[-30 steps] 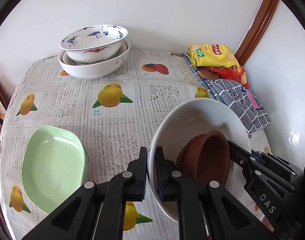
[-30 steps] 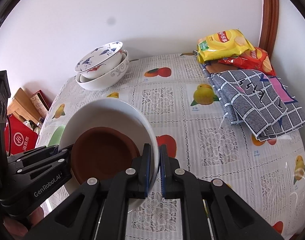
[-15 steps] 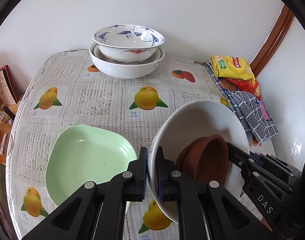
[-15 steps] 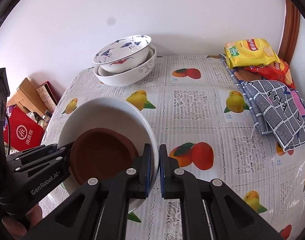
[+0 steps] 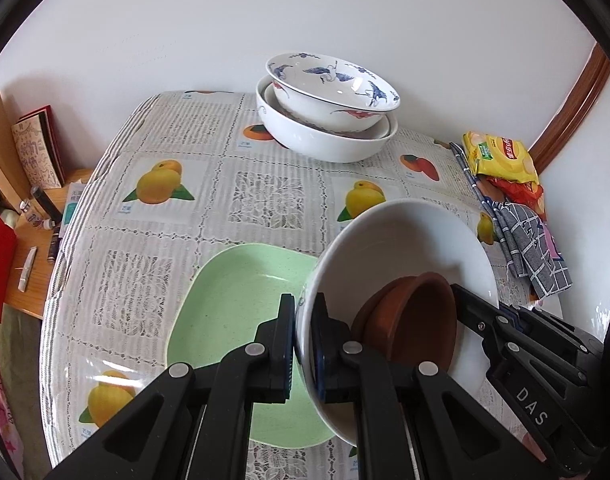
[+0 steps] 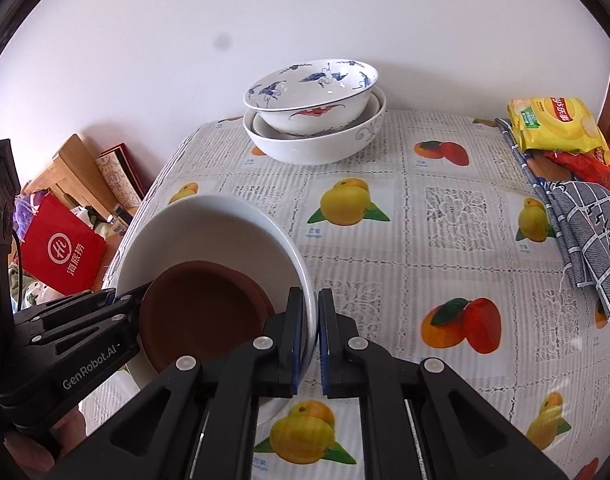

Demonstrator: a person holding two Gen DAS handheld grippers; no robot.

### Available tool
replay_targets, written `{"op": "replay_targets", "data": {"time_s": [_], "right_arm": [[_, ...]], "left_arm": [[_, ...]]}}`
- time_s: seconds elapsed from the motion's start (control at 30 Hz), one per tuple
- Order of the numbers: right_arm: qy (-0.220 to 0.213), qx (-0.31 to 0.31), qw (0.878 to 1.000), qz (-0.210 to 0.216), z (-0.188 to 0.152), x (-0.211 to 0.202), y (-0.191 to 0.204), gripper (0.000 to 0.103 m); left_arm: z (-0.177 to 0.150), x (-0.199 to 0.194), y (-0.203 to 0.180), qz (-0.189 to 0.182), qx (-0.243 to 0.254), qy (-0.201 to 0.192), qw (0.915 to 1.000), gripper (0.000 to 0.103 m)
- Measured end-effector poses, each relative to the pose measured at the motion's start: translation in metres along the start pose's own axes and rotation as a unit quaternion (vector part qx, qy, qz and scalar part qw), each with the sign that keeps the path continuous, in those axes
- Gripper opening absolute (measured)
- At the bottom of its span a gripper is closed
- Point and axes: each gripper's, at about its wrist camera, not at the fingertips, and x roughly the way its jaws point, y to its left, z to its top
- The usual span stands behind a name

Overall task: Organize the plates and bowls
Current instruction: 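Lift the white bowl with both tools and carry it over the green plate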

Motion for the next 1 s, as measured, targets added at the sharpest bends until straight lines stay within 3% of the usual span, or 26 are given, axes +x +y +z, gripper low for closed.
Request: {"op": "replay_targets", "data": {"time_s": [0.53,1.0], "right_arm": [[0.026,-0.025,0.999,0.022,-0.007,0.032,0.043,0.007],[0.053,-0.031,0.998,0.018,-0.016,0.061,0.048,0.007]], "left_arm": [[-0.012,0.005,0.050,0.023,-0.029,0.011,0.9993,0.008],[-0.020,0.029,0.067,0.018,-0.042,0.028,0.9986,0.008]]}}
